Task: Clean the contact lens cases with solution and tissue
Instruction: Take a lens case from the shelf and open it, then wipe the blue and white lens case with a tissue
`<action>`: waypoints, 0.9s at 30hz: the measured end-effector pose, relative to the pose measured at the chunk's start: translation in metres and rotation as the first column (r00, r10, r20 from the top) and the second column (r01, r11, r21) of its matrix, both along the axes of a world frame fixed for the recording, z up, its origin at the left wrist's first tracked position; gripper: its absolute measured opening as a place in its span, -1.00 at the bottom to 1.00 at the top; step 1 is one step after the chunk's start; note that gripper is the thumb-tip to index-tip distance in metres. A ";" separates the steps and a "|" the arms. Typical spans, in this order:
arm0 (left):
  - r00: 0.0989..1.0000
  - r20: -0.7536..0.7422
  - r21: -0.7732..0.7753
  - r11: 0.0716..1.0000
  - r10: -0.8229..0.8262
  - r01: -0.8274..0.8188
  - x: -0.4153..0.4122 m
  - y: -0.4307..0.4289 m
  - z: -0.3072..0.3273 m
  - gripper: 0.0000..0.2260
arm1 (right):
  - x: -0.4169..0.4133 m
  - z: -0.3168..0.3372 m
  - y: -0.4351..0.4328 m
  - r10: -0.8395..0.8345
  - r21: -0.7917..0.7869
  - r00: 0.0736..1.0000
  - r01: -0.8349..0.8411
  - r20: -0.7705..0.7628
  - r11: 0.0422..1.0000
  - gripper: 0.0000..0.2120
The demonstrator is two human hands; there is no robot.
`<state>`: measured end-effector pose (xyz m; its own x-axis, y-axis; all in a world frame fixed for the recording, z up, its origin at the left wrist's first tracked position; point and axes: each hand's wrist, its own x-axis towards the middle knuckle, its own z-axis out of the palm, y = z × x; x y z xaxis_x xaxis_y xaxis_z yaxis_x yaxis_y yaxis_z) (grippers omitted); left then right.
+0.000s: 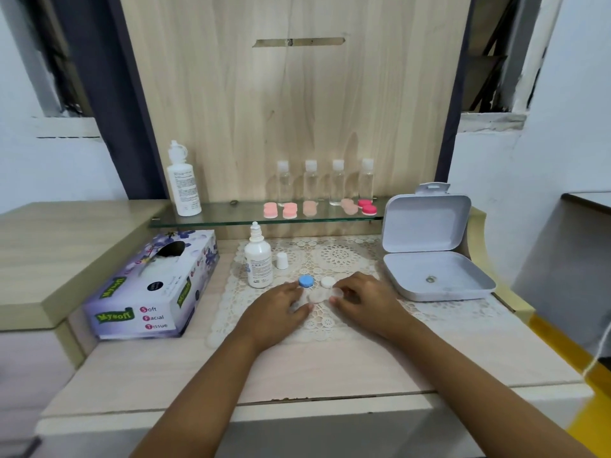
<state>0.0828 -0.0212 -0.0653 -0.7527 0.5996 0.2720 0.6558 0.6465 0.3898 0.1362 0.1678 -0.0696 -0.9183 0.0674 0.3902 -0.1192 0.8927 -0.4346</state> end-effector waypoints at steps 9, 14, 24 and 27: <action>0.997 -0.078 0.058 0.998 0.008 -0.004 -0.005 -0.004 0.002 -0.70 | 0.000 -0.006 0.000 0.038 0.056 0.999 -0.037 -0.015 0.998 -0.73; 0.982 -0.187 0.225 0.974 0.014 0.029 0.005 -0.010 0.028 -0.79 | 0.001 -0.007 0.000 0.039 0.058 0.999 -0.037 -0.026 0.998 -0.72; 0.888 -0.175 0.351 0.870 0.425 -0.347 -0.021 -0.105 0.099 -0.81 | -0.001 -0.008 0.003 0.056 0.083 0.998 -0.055 -0.007 0.995 -0.72; 0.867 -0.120 0.235 0.862 0.483 -0.448 -0.049 -0.130 0.099 -0.81 | -0.001 -0.009 0.003 0.056 0.089 0.998 -0.054 -0.012 0.995 -0.72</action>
<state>0.0336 -0.1507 0.0341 -0.8626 0.1124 0.4933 0.3635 0.8159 0.4496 0.1349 0.1705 -0.0785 -0.9137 -0.0186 0.4059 -0.1750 0.9195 -0.3519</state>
